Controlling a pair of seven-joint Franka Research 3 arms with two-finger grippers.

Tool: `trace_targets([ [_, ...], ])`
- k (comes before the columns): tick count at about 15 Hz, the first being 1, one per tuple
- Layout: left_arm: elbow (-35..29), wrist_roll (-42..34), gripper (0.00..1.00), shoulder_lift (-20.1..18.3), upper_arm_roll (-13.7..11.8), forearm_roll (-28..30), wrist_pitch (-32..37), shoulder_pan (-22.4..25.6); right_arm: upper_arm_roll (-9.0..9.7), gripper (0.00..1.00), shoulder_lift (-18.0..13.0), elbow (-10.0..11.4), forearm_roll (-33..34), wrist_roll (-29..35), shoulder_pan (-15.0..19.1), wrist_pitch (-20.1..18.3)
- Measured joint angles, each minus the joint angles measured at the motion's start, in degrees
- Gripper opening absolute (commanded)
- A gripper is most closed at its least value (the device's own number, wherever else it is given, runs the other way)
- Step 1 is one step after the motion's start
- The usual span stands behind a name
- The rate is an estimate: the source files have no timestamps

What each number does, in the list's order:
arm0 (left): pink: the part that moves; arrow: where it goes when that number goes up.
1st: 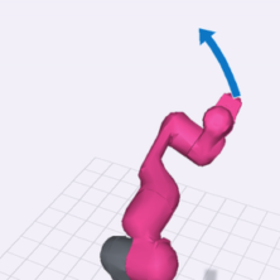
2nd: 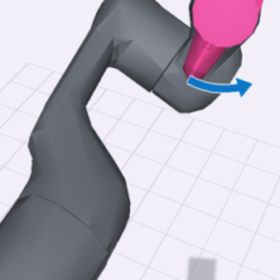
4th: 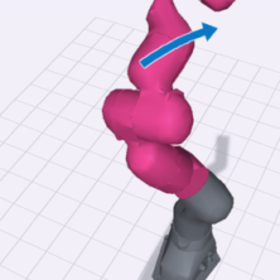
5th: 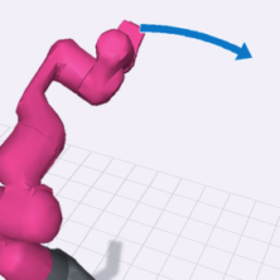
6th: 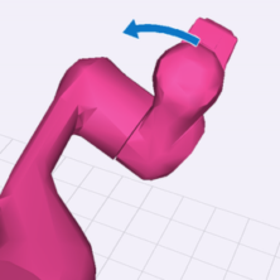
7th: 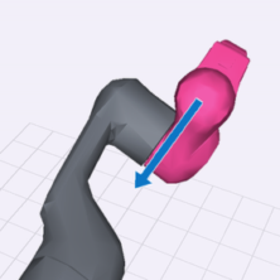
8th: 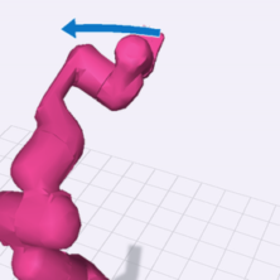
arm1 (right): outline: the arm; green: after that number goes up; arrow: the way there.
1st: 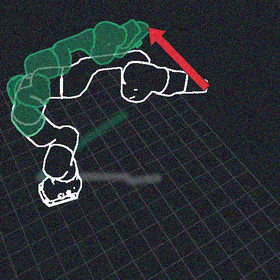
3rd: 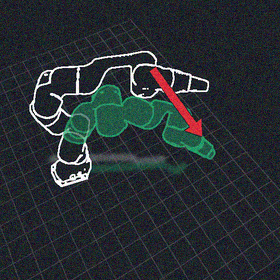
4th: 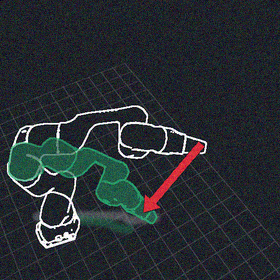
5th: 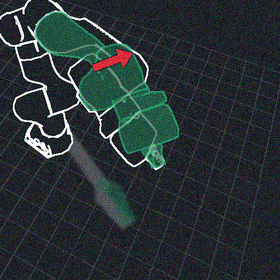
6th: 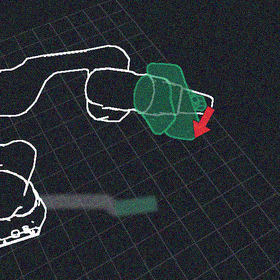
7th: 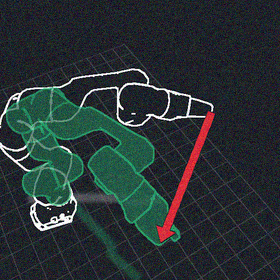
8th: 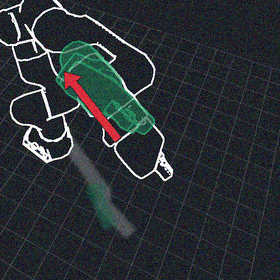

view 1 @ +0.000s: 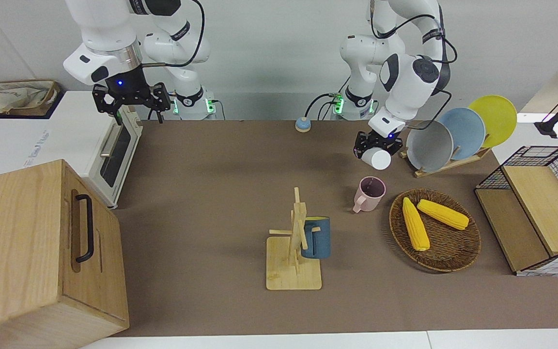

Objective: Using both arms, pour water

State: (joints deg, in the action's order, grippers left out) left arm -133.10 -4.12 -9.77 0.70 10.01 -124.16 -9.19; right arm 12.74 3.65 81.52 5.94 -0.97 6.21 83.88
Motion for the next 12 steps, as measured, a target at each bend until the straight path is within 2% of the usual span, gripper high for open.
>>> trace_targets([
  [12,0.00,1.44,0.00,0.00,-0.02,-1.97,0.25,0.00,0.00,0.987,0.00,0.00,0.00,0.00,0.00,0.00],
])
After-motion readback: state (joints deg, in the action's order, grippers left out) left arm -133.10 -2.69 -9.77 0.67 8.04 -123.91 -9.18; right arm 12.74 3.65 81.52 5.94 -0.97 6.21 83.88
